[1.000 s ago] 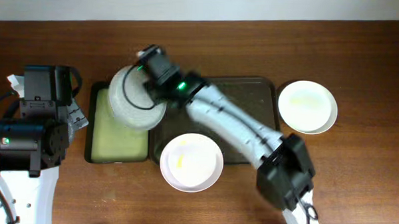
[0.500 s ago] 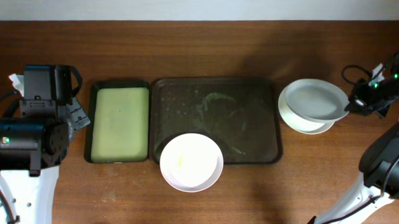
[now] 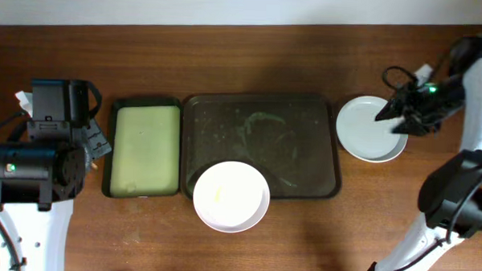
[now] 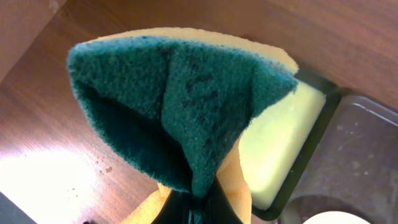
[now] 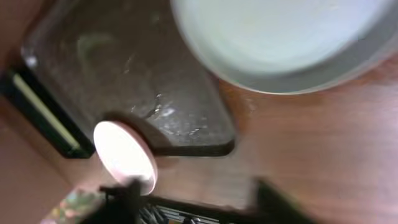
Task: Clean dirty plates on tray and stack at the side
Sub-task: 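Grip the bottom plate with the right gripper and slide it to tray center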
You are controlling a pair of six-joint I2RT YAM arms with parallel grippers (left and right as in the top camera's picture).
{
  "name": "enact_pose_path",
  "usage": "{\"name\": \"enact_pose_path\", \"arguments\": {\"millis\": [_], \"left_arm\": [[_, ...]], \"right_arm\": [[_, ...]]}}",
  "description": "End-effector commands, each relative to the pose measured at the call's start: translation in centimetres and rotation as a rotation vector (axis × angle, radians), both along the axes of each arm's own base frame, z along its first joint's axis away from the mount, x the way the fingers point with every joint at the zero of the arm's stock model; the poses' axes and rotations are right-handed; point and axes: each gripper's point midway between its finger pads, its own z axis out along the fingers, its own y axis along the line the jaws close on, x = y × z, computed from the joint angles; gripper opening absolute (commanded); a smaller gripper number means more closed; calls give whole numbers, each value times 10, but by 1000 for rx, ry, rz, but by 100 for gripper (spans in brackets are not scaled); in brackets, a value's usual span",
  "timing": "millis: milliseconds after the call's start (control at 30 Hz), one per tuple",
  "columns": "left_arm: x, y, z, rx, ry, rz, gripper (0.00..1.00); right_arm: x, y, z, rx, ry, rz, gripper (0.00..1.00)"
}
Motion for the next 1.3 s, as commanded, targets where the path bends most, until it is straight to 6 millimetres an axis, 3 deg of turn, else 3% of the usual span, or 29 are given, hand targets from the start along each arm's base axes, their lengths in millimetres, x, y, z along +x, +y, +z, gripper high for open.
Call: {"name": "enact_pose_path", "arguments": {"millis": [0,33,100,167,200,267,333,400,500,733,833,1000,1200,1267], "left_arm": [[0,0,-10,-9,15,11,0],[0,0,-10,-9,17,11,0],[0,0,-10,-9,16,11,0],[1,-1,-10,-15,10,7,0],[2,-2,-10,-19,7,5,0],[4,-5,-10,-36,1,-5,0],[5,-5,-10,-35,0,-5,0],[3,-5,-11,-30,14,-22,0],[3,-5,-11,-30,13,-22,0],[2,-5,-12,-30,22,-21,0],[1,-5,-13,-30,27,-21,0],[0,-5,-13,-30,29,-21,0],[0,-5,-13,-30,29,-21,0],[0,-5,-13,-30,28,-21,0]], "right_arm": [[-12,75,-6,46,39,201,14],[-31,102,-19,12,105,305,11],[-81,132,-33,-38,217,457,13],[-130,167,-41,-65,200,569,16],[-142,181,-45,-93,150,570,18],[-144,205,-55,-118,57,493,22],[-147,218,-83,-191,44,433,38],[-159,238,-106,-195,26,455,38],[-154,234,-114,-293,15,380,37],[-155,249,-122,-305,3,294,36],[-161,247,-135,-306,17,272,29],[-159,249,-136,-297,15,246,24],[-157,251,-136,-292,7,244,7],[-158,250,-139,-291,10,224,7]]}}
